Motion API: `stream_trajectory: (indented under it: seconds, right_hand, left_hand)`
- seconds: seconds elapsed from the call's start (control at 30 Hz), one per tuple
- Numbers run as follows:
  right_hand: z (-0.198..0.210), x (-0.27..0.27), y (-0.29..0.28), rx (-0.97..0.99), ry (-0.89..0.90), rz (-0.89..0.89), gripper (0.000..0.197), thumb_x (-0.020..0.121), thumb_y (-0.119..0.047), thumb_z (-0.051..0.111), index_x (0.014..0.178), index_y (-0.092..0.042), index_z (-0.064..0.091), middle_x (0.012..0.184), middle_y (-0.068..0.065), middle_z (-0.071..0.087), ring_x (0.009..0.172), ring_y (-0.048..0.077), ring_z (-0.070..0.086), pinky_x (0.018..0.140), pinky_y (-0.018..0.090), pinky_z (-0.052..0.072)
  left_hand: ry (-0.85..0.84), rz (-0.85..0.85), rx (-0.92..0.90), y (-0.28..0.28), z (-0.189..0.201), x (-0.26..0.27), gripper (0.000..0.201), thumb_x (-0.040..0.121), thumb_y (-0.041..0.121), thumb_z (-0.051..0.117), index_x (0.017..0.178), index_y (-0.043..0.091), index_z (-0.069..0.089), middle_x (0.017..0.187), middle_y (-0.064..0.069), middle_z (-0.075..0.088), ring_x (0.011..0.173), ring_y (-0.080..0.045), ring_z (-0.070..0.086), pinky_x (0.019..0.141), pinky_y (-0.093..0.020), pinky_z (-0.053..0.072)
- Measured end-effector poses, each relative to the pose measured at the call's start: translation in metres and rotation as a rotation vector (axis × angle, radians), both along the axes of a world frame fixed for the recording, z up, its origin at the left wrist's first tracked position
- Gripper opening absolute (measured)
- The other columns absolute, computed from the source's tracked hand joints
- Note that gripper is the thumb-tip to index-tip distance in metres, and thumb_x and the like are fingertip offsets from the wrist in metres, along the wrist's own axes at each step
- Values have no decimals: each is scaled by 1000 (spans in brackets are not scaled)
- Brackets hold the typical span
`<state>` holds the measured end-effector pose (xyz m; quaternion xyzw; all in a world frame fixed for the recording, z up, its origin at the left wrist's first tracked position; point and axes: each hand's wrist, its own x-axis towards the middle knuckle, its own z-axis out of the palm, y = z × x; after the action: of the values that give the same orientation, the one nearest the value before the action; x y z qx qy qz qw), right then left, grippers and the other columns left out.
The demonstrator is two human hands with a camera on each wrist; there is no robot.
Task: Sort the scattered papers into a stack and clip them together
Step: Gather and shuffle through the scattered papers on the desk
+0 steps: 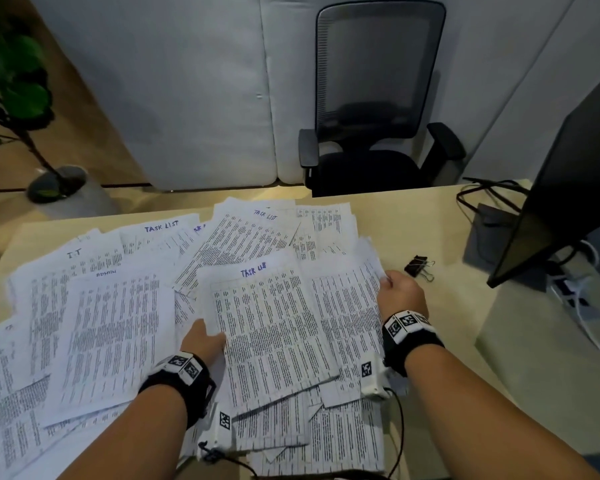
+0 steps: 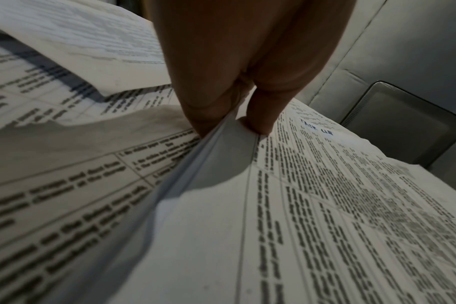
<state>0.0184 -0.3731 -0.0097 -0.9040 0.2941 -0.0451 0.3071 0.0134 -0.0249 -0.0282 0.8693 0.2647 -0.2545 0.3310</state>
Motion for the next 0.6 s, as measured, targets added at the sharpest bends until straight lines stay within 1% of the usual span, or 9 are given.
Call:
stream_trajectory:
  seconds: [0.1,0.2,0.3,0.37,0.43,0.47,0.5,0.57,0.6]
  right_hand:
    - [5,-1,-1,-72,-71,-78,21,93,-27,50,95,-20,70,100,5,60,83,31,58,80,40,51]
    - [12,-2,0,-32,-152,-173,22,94,-26,50,101,-18,69,115,4,56,93,34,58,88,42,48]
    - [23,3,3,-29,-239,-178,24,96,-24,47,103,-13,66,116,6,54,95,36,57,88,43,48]
    - [32,5,10,-27,-401,-130,22,95,-19,50,104,-9,67,111,9,56,95,34,58,85,37,49]
    - [46,6,24,-23,-601,-33,17,93,-13,54,101,-7,68,103,8,58,94,30,58,84,32,48]
    - [56,5,33,1,-684,29,15,92,-10,56,99,-7,69,100,5,57,93,26,59,83,32,49]
    - [65,5,43,39,-752,96,13,91,-6,57,98,-7,68,99,1,55,92,22,59,83,31,50]
    - [84,4,64,95,-863,229,14,89,1,56,96,-5,67,97,0,54,89,17,58,78,23,51]
    - [93,5,75,109,-905,273,14,89,2,56,95,-4,67,95,1,54,86,15,58,74,21,50]
  left_hand:
    - [-5,5,-10,-4,3,-3,52,96,18,53,139,-3,32,142,-23,42,128,-37,44,102,-41,37]
    - [-20,14,-37,-5,5,-4,59,98,18,51,146,-2,24,150,-21,33,136,-35,36,107,-39,33]
    - [2,16,-52,-2,4,-2,65,97,22,52,148,0,20,152,-21,29,137,-36,34,109,-42,33]
    - [7,26,-85,2,2,-1,64,96,22,54,147,-1,23,151,-22,31,136,-38,36,109,-44,35]
    - [-33,40,-142,6,-2,0,60,93,20,57,143,0,31,145,-22,40,130,-39,42,107,-50,38]
    - [-85,51,-175,8,-1,-1,57,92,18,58,140,1,34,140,-20,46,124,-38,47,104,-50,40]
    - [-150,74,-203,9,-1,-1,53,91,14,58,138,4,36,133,-16,52,115,-35,53,101,-45,43]
    - [-264,116,-249,12,5,-2,49,92,7,55,137,15,37,120,-12,58,99,-28,57,91,-38,45]
    - [-327,130,-280,15,8,-2,53,93,4,54,138,25,36,121,-11,59,99,-28,59,90,-38,47]
